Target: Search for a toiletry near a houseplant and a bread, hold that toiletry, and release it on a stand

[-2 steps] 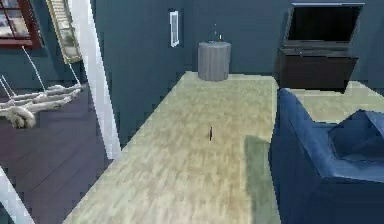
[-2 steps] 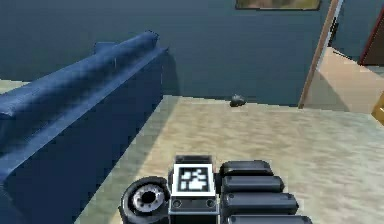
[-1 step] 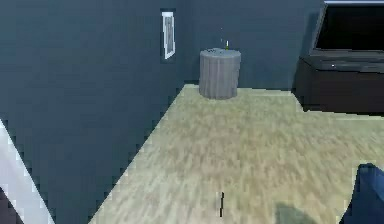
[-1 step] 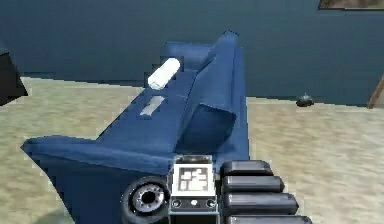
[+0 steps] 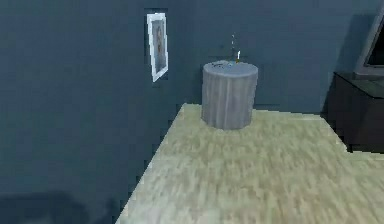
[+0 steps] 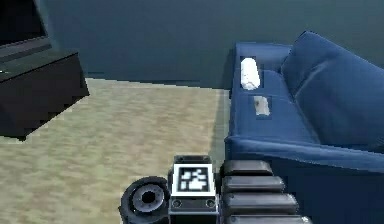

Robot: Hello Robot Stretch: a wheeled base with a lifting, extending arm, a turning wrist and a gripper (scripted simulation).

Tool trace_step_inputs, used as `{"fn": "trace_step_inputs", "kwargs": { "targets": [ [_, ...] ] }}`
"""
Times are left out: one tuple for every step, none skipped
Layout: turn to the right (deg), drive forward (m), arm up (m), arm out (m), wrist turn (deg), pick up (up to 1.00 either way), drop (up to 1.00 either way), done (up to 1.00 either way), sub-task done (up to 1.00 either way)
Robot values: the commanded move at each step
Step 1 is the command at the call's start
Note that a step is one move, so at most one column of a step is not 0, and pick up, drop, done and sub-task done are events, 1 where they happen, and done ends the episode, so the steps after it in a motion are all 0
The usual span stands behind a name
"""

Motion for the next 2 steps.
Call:
{"fn": "trace_step_inputs", "kwargs": {
  "targets": [
    [0.0,0.10,0.00,0.00,0.0,0.00,0.00,0.00,0.00],
    [9.0,0.00,0.00,0.00,0.0,0.00,0.00,0.00,0.00]
  ]
}}
